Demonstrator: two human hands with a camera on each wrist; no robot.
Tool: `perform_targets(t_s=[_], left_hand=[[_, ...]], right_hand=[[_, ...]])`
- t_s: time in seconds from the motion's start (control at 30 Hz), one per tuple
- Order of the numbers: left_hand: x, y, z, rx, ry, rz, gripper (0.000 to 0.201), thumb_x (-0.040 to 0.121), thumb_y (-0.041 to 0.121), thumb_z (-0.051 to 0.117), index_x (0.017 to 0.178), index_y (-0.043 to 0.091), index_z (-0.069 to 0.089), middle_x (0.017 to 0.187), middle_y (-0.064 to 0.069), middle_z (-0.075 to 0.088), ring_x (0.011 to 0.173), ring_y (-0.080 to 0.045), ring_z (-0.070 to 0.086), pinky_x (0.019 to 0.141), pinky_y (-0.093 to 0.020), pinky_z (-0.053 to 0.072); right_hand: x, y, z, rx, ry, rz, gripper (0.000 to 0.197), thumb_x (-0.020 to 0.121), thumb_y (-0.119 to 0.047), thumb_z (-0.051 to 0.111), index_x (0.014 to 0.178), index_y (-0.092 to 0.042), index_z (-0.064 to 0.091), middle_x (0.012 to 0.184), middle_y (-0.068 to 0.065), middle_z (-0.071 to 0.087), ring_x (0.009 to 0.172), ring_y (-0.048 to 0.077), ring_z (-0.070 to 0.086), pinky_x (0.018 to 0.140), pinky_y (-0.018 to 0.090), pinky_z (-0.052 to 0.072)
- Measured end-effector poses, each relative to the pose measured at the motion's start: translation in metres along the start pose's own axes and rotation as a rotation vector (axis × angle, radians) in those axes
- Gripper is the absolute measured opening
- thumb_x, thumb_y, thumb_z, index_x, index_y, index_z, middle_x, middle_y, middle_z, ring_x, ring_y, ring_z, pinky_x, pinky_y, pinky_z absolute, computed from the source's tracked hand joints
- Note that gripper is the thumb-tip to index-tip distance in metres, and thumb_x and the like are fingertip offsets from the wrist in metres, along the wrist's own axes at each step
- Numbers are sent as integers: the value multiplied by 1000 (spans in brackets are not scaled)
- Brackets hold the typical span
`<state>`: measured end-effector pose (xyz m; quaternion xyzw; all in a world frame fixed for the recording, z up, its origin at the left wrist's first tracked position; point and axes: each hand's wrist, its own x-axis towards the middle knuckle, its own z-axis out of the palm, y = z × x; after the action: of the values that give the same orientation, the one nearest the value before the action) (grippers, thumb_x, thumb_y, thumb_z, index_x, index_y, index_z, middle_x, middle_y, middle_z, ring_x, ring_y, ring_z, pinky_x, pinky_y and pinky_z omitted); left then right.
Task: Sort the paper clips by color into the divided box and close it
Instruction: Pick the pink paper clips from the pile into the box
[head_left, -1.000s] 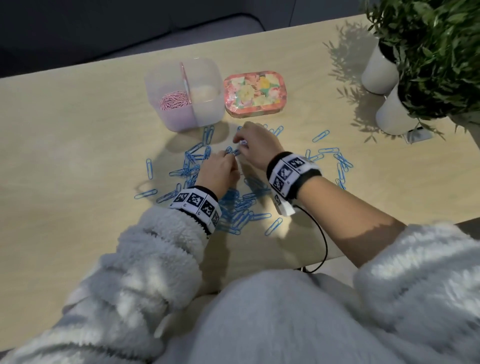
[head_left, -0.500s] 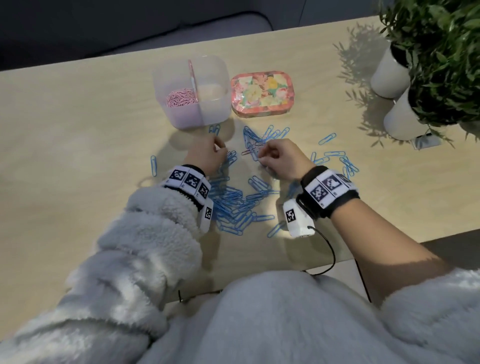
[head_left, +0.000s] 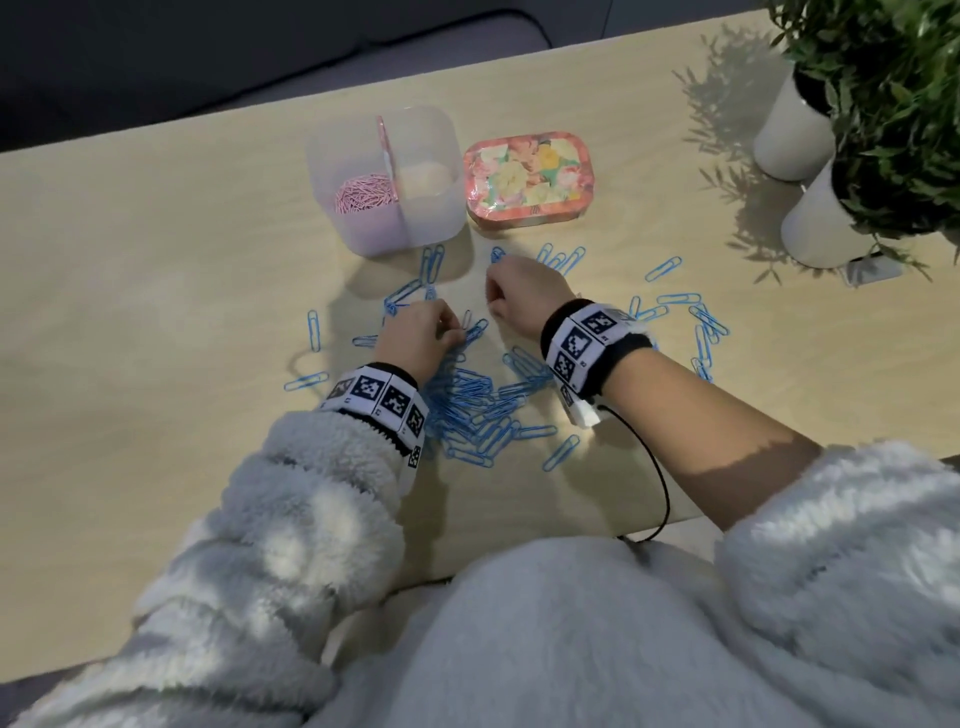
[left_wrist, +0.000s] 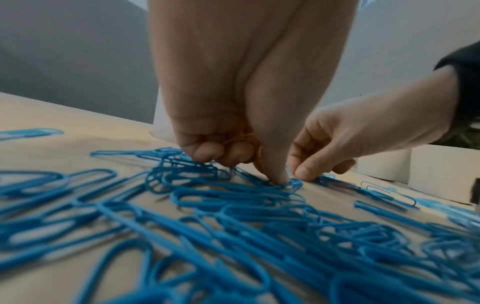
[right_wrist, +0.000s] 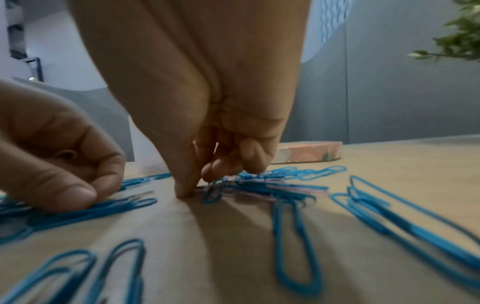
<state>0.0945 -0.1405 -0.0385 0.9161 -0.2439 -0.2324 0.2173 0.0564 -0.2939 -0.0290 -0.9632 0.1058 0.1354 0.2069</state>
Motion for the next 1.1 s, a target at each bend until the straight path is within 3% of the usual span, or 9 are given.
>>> perform_targets(t_s=[0.17, 0.27, 0.43, 0.6, 0.73, 0.83, 0.93, 1.0, 1.1], left_hand=[[-3, -1, -3, 46, -57, 66, 15, 87, 23, 60, 91, 9, 64, 86, -6, 61, 81, -21, 54, 71, -28, 38], [4, 3, -7, -7, 34, 28, 20, 89, 27, 55, 91, 9, 62, 78, -4, 57, 81, -25, 58, 70, -31, 40], [14, 18, -4, 59, -6, 11, 17, 84, 24, 62, 91, 9, 62, 98, -10, 64, 95, -26, 58, 77, -33, 42], [15, 23, -3, 59, -64, 42, 17, 89, 15, 55, 92, -1, 60, 100, -19, 64, 97, -32, 57, 83, -37, 43], [14, 25, -7, -112, -13, 51, 11, 90, 17, 53, 83, 9, 53, 85, -9, 56, 81, -23, 52, 70, -29, 38], [22, 30, -4, -327, -47, 23, 10, 89, 14, 54, 79, 13, 52, 81, -9, 62, 66, -15, 55, 64, -28, 45], [29, 44, 5, -475, -152, -32, 10, 92, 9, 47, 98, 11, 55, 66, -1, 57, 54, -7, 54, 56, -23, 44], [33, 54, 11, -497, -179, -55, 19, 91, 3, 38, 94, 12, 55, 63, -3, 53, 57, -13, 51, 55, -25, 41], [33, 64, 16, -336, -141, 8, 18, 91, 12, 41, 95, 8, 58, 80, -8, 57, 73, -19, 50, 70, -27, 37]], right_hand=[[-11, 7, 8, 34, -19, 7, 13, 88, -6, 50, 96, -4, 59, 109, 16, 58, 102, 33, 56, 86, 41, 46], [-20, 13, 11, 204, 30, 21, 11, 87, -6, 51, 96, -3, 55, 102, 16, 61, 95, 33, 57, 82, 40, 45], [-24, 11, 7, 207, 31, 71, 6, 86, -7, 55, 90, -4, 58, 101, 16, 62, 94, 32, 58, 79, 37, 44], [-37, 17, 7, 194, 16, 15, 5, 83, -6, 56, 78, -8, 56, 94, 15, 62, 83, 28, 56, 71, 33, 42], [-47, 57, 4, 792, 352, 354, 15, 87, -1, 45, 87, -8, 59, 66, 6, 55, 50, 12, 51, 48, 20, 39], [-49, 77, 3, 1154, 366, 601, 30, 90, -1, 31, 69, -9, 51, 51, 9, 44, 31, 16, 37, 34, 11, 26], [-50, 77, 2, 895, 308, 531, 20, 83, -10, 48, 66, -10, 59, 50, 4, 52, 42, 18, 47, 44, 19, 37], [-50, 67, 1, 586, 251, 396, 7, 78, -17, 60, 76, -15, 66, 58, -1, 54, 62, 20, 54, 60, 26, 40], [-49, 54, 1, 257, 158, 266, 9, 75, -23, 66, 83, -19, 66, 80, 3, 64, 84, 25, 59, 69, 29, 40]])
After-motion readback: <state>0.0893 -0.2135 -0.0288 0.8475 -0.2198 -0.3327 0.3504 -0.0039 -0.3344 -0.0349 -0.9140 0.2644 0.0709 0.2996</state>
